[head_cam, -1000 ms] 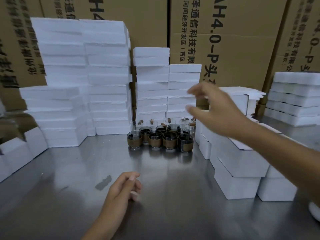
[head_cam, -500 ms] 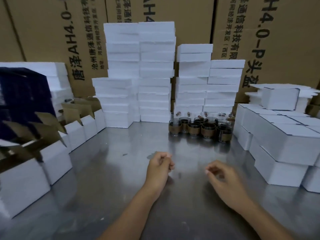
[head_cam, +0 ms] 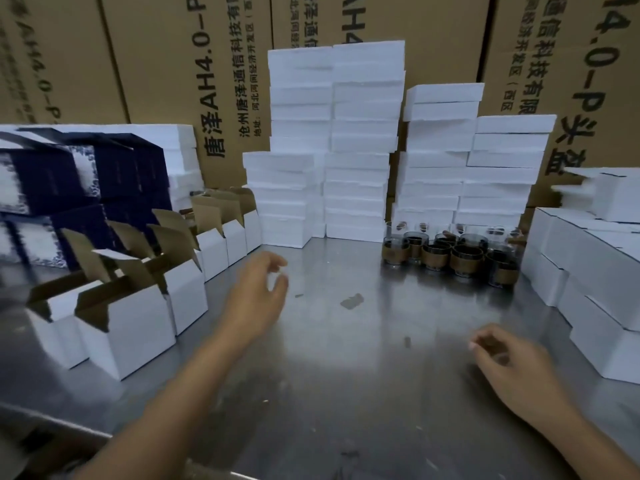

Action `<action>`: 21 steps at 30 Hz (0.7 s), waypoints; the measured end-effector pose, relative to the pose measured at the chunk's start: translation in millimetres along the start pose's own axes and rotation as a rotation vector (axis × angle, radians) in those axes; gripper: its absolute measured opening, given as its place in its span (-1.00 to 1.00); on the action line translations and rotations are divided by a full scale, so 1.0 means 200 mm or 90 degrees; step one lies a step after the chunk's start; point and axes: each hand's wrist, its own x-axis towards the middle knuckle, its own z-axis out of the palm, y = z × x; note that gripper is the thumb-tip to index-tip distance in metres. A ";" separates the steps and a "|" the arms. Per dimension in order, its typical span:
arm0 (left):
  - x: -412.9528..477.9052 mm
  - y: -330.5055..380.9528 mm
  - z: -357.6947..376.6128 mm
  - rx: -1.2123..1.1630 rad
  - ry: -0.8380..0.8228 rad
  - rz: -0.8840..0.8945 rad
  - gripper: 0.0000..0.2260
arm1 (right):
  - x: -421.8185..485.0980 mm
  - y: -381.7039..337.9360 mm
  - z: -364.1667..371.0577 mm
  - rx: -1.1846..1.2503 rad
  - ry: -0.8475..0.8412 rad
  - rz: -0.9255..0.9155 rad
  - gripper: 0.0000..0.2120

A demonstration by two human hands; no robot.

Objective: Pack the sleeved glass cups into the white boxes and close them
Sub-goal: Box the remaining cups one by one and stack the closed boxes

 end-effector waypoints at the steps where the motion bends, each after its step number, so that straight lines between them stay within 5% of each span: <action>1: 0.02 -0.03 -0.06 0.060 0.008 -0.003 -0.85 | 0.00 0.00 0.00 -0.002 0.008 -0.002 -0.80; 8: 0.04 -0.16 -0.22 0.470 0.070 -0.016 -0.66 | 0.00 -0.01 0.01 -0.008 0.025 -0.025 -0.72; 13: 0.06 -0.17 -0.20 0.729 -0.056 -0.098 -0.54 | 0.00 0.01 0.02 0.005 0.039 -0.046 -0.68; 18: 0.09 -0.17 -0.22 0.778 -0.029 -0.072 -0.60 | 0.01 0.04 0.02 0.009 0.034 -0.037 -0.71; 21: 0.12 -0.18 -0.23 0.674 -0.034 -0.084 -0.61 | 0.01 0.05 0.02 0.013 0.029 -0.028 -0.73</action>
